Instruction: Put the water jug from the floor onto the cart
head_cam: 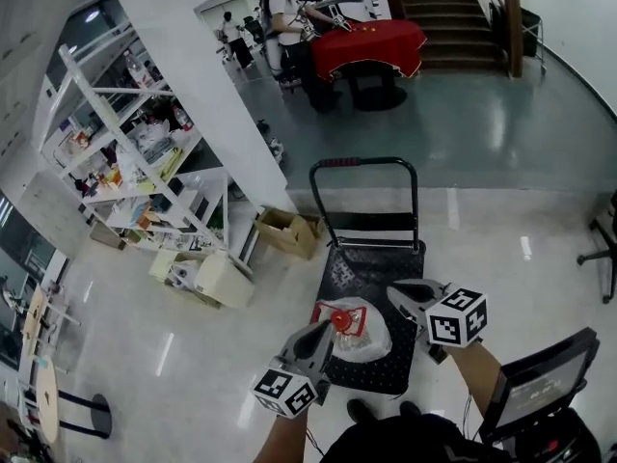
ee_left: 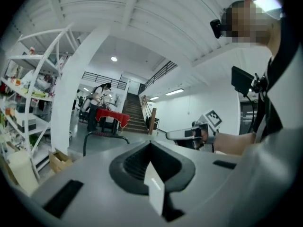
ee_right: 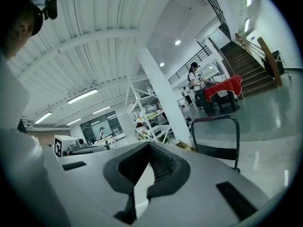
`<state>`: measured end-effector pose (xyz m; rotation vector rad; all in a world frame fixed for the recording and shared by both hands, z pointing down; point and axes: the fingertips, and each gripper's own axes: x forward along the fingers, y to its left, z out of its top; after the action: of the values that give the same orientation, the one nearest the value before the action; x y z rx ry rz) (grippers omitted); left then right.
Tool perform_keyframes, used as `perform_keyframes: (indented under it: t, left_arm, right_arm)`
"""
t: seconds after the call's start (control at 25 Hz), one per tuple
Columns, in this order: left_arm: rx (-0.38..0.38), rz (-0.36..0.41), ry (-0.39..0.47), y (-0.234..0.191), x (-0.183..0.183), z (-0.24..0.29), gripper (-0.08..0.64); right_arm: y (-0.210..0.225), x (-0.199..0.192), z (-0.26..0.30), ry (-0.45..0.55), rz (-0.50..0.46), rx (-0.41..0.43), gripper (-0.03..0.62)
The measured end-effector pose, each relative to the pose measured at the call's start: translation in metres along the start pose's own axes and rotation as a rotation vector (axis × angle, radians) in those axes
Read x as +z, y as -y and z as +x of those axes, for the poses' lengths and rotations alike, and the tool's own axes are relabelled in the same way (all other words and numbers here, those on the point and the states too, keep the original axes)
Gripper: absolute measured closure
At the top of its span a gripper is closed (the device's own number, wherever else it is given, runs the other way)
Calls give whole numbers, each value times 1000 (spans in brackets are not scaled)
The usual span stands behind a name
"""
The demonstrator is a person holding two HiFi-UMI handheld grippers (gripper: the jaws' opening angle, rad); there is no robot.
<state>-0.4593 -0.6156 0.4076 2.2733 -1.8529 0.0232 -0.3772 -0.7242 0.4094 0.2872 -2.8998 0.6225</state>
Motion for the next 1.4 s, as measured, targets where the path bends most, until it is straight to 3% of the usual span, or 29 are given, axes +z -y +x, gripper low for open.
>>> perform_keyframes:
  t: [0.12,0.24,0.32,0.48,0.68,0.88,1.08,1.24,1.4]
  left_arm:
    - [-12,29,-14,29,-3,1,560]
    - [-9,-61,-17,46,-5,1,560]
    - [-25,-72,-20,58,-1,-3,560]
    - [-95,-30,3,91,12,-14,560]
    - [-172,2,26,140,3,-58,560]
    - [-198,70,33,177,-33,-110,560]
    - [-298,2,64,229,-48,-165,560]
    - [-374,-13,47,287,-50,-206,560]
    - [-407,41,54,351,-48,-245,560]
  right_arm:
    - [2,-4,-33,-10,-48,-44,591]
    - [7,-9,-57,24,40,-50,591]
    - [6,-10,-70,50,89,-64,591]
    - [-10,-5,-109,101,21,-148,591]
    - [-63,-19,-163,144,-56,-243,591]
    - [-114,-69,-212,123,-73,-342,591]
    - [-174,-116,-258,36,-146,-460,591]
    - [-229,-129,-311,53,-141,-482,591]
    - [-264,-152,-377,100,-108,-493,591]
